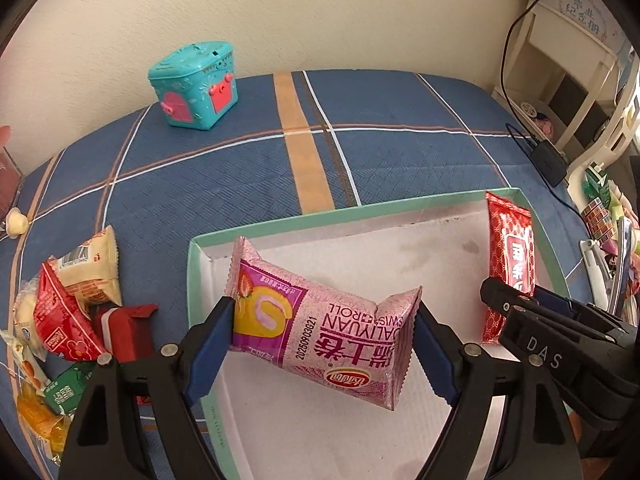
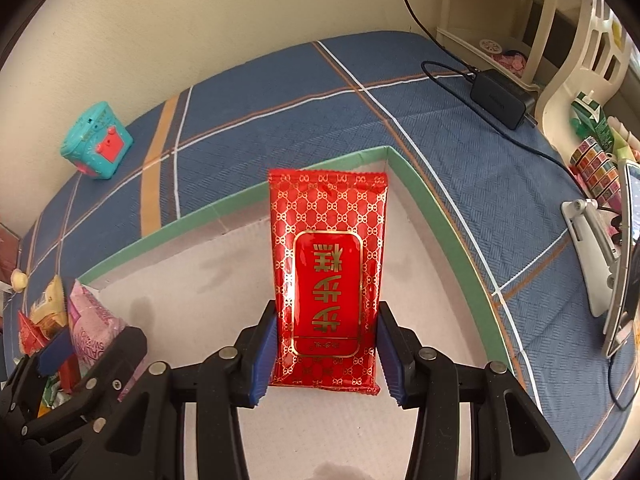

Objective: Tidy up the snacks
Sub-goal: 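Carry both packs over the white tray and open both tools to drop them, then withdraw both tools from the tray back toward the snack pile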

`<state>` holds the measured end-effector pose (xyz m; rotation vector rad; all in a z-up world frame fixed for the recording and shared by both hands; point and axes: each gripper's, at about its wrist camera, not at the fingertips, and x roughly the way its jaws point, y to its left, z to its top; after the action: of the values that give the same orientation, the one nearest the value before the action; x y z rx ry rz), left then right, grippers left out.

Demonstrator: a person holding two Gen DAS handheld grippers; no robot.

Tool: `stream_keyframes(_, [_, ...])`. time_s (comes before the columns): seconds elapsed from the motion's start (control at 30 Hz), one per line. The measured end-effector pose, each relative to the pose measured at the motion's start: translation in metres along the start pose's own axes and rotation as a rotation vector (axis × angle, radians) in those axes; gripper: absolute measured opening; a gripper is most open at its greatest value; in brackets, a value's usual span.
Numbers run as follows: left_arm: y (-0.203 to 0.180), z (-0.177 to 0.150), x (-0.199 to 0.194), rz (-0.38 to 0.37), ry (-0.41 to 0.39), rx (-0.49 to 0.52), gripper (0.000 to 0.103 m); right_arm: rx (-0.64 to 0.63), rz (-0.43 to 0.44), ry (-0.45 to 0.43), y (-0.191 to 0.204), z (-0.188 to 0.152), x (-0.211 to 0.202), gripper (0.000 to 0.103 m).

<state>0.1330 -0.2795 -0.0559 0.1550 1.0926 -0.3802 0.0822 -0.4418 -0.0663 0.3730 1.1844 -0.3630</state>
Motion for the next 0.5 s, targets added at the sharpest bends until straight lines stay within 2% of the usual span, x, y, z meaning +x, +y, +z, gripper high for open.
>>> stream_keyframes(0.23, [0.000,0.002,-0.004,-0.001,-0.006,0.001,0.086,-0.013,0.010,-0.002,0.001,-0.002,-0.002,0.049])
stream_keyframes(0.33, [0.003,0.002,-0.008,0.008,-0.013,-0.012,0.090,-0.015,0.018,-0.011,0.000,-0.002,-0.004,0.052])
stream_keyframes(0.43, [0.010,0.004,-0.011,0.011,-0.020,-0.043,0.097,-0.014,0.017,-0.050,-0.004,-0.002,-0.007,0.069])
stream_keyframes(0.5, [0.015,0.005,-0.012,-0.001,-0.018,-0.067,0.098,-0.002,0.031,-0.054,-0.007,-0.001,-0.008,0.080])
